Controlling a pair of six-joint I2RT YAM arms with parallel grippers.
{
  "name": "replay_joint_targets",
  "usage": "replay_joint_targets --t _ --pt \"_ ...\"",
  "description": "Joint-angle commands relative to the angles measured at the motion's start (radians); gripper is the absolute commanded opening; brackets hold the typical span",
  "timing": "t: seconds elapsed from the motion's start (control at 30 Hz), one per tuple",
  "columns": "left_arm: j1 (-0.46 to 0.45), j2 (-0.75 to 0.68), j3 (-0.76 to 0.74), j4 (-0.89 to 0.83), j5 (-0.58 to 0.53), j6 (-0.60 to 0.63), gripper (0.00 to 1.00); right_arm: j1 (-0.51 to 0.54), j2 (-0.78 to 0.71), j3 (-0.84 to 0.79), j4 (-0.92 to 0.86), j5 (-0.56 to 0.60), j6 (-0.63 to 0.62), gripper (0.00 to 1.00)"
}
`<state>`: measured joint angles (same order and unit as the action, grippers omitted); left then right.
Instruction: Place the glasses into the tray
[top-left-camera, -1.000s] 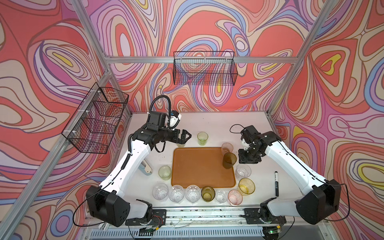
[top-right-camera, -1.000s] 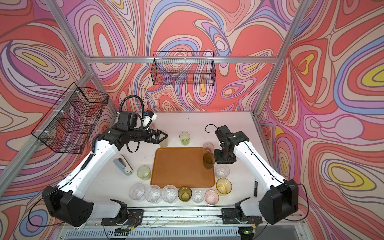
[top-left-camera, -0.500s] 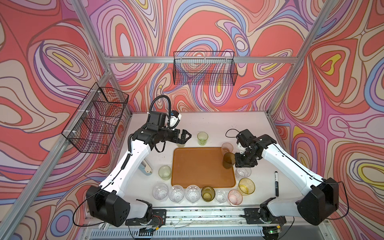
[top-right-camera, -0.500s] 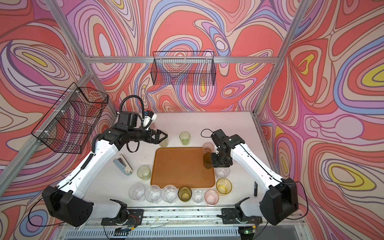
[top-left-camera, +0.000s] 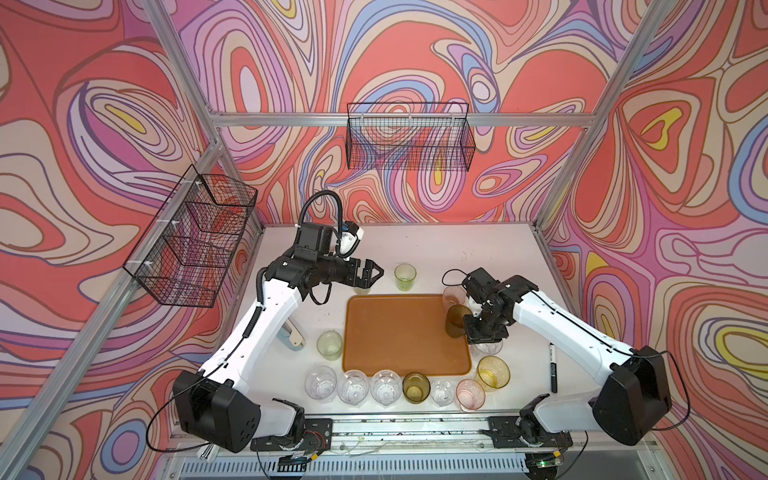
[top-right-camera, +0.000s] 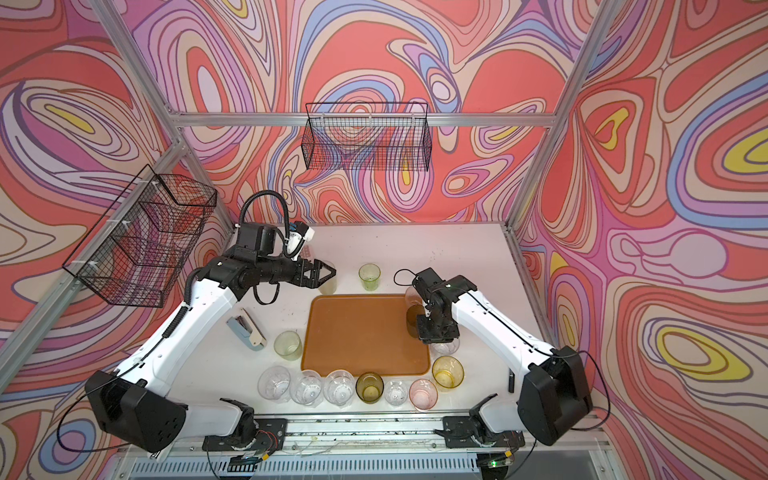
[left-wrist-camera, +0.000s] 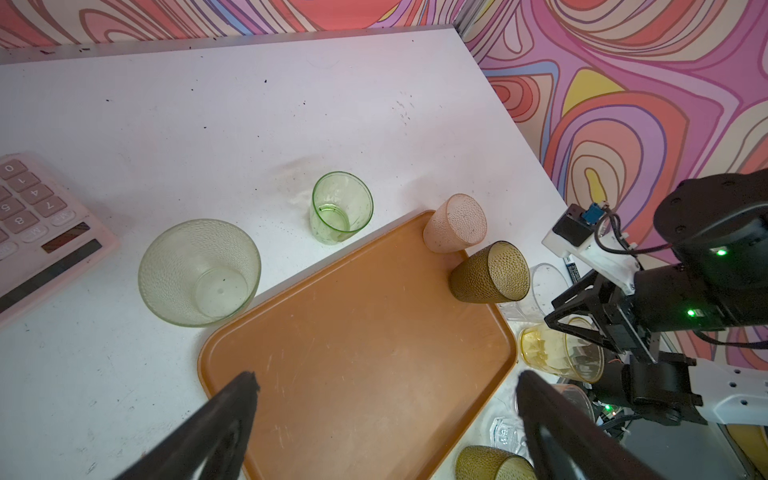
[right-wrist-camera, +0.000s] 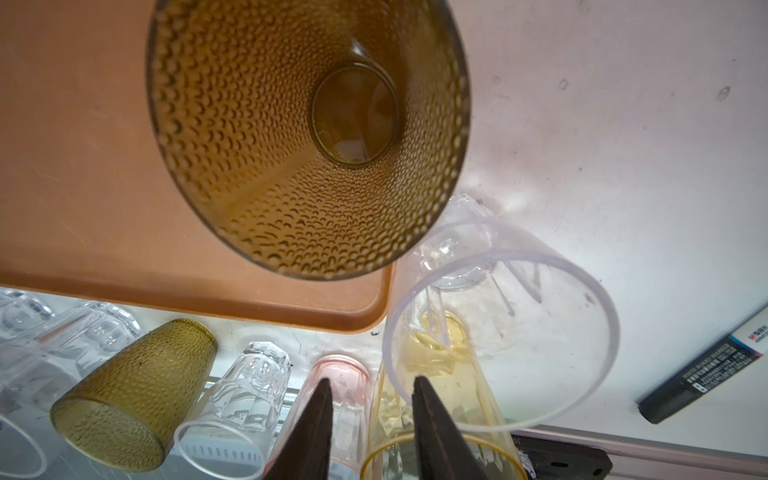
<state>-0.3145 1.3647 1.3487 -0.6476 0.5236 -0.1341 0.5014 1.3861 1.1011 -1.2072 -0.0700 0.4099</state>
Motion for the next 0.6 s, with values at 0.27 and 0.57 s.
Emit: replay_joint_targets --t 0.27,0.57 --pt "-0.003 0.01 0.021 -0.017 0.013 0.011 1.0 0.051 0.04 -0.021 0.023 0.071 0.031 0.28" --pt "-0.004 0.007 0.021 -0.017 0.014 0.012 1.0 0.054 0.05 -0.051 0.049 0.083 0.042 0.19"
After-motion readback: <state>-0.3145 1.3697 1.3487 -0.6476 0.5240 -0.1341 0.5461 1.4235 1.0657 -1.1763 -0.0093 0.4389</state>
